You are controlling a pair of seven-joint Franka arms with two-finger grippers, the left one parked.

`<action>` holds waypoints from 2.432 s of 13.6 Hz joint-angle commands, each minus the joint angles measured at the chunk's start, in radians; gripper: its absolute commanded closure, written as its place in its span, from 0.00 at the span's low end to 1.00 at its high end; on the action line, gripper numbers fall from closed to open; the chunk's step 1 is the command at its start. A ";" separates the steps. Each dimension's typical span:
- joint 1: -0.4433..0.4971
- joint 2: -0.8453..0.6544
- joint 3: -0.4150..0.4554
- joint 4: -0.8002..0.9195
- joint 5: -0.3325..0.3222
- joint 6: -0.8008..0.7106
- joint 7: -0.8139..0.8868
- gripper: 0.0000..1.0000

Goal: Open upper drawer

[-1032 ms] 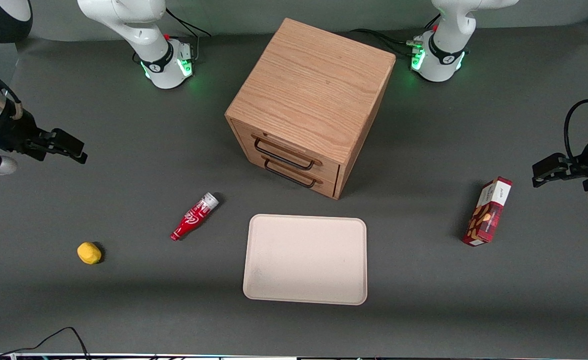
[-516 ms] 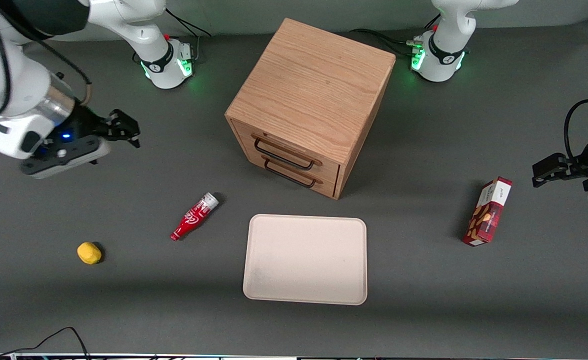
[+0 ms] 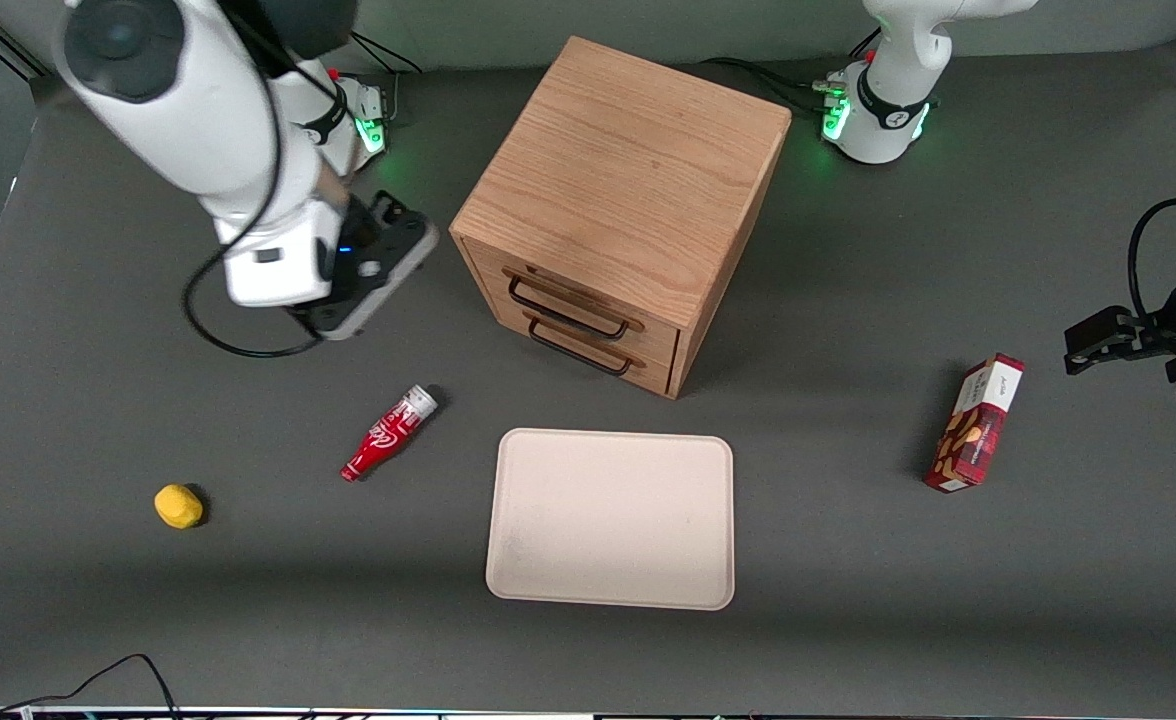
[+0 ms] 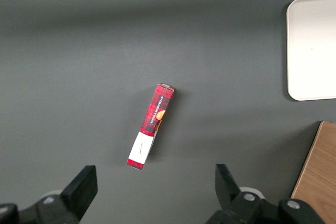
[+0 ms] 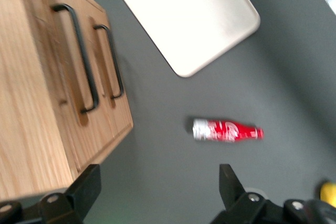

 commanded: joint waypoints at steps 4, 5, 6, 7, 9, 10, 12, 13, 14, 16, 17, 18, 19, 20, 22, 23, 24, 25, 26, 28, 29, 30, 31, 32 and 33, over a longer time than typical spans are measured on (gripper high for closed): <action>0.002 0.130 0.005 0.058 0.179 0.045 -0.169 0.00; 0.005 0.145 0.005 0.057 0.212 0.045 -0.170 0.00; 0.010 0.164 0.006 0.055 0.239 0.051 -0.170 0.00; 0.011 0.173 0.006 0.050 0.253 0.062 -0.172 0.00; 0.013 0.207 0.023 0.044 0.275 0.065 -0.172 0.00; 0.011 0.224 0.031 0.043 0.281 0.066 -0.172 0.00; 0.017 0.242 0.037 0.040 0.281 0.088 -0.170 0.00; 0.024 0.250 0.044 0.031 0.281 0.100 -0.170 0.00; 0.027 0.251 0.046 0.017 0.281 0.115 -0.172 0.00; 0.039 0.251 0.048 -0.032 0.278 0.164 -0.172 0.00; 0.045 0.250 0.052 -0.054 0.278 0.190 -0.172 0.00; 0.047 0.250 0.054 -0.072 0.273 0.212 -0.172 0.00; 0.054 0.250 0.054 -0.089 0.270 0.236 -0.174 0.00; 0.062 0.250 0.054 -0.100 0.267 0.256 -0.174 0.00; 0.065 0.262 0.054 -0.103 0.264 0.279 -0.175 0.00; 0.064 0.270 0.052 -0.103 0.263 0.295 -0.198 0.00; 0.060 0.279 0.052 -0.102 0.261 0.306 -0.222 0.00; 0.053 0.287 0.052 -0.098 0.252 0.307 -0.229 0.00; 0.050 0.293 0.052 -0.097 0.234 0.307 -0.230 0.00; 0.047 0.308 0.051 -0.092 0.223 0.309 -0.232 0.00; 0.047 0.310 0.048 -0.089 0.223 0.309 -0.232 0.00; 0.047 0.311 0.048 -0.089 0.224 0.309 -0.232 0.00; 0.047 0.311 0.048 -0.088 0.226 0.309 -0.230 0.00; 0.047 0.308 0.048 -0.086 0.229 0.307 -0.229 0.00; 0.047 0.307 0.049 -0.086 0.229 0.306 -0.230 0.00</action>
